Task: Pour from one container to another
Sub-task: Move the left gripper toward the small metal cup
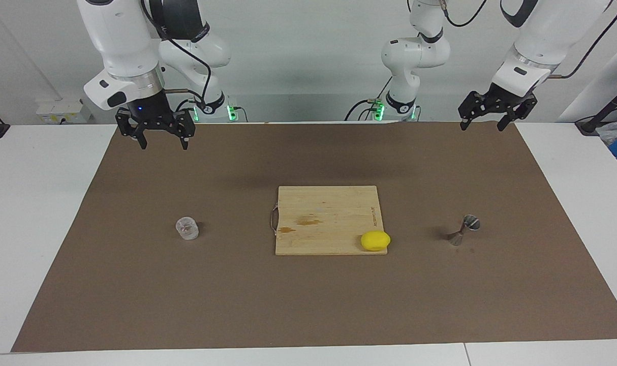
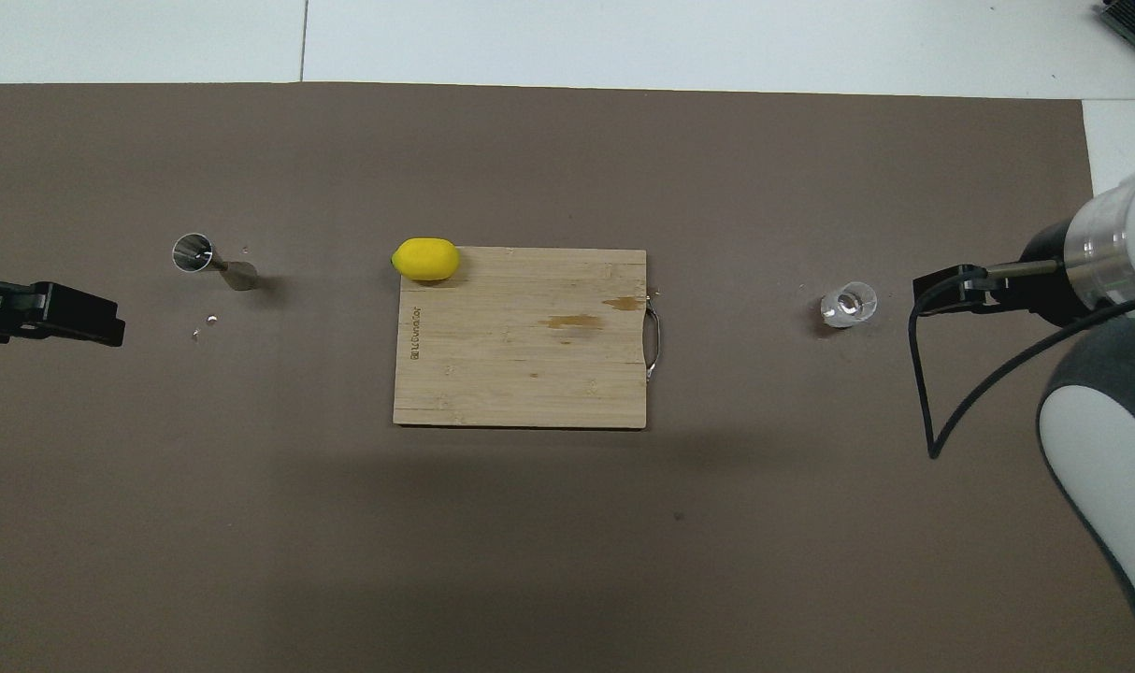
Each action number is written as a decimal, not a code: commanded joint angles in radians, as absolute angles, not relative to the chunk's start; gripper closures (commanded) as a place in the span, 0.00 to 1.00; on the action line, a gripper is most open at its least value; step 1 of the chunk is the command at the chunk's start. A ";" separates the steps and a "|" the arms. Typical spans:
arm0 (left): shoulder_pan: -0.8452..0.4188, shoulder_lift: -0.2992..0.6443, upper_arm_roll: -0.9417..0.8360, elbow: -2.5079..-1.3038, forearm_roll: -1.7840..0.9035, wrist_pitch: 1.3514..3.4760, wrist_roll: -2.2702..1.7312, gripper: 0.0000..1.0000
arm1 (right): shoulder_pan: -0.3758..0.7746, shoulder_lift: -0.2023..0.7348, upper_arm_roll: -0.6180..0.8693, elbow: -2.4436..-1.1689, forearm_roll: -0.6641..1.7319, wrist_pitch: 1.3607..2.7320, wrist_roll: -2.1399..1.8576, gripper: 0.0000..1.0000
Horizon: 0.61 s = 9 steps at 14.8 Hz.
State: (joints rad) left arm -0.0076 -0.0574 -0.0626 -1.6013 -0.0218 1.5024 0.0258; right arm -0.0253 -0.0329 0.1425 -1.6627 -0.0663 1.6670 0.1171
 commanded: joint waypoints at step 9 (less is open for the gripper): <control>-0.005 -0.097 -0.075 -1.687 -0.009 1.600 0.031 0.00 | -0.041 -0.038 0.147 -1.664 -0.067 1.655 0.101 0.00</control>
State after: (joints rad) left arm -0.0076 -0.0594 -0.0652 -1.6217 -0.0218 1.5349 0.0258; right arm -0.0256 -0.0329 0.1424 -1.6627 -0.0663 1.6670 0.1170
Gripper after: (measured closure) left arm 0.000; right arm 0.000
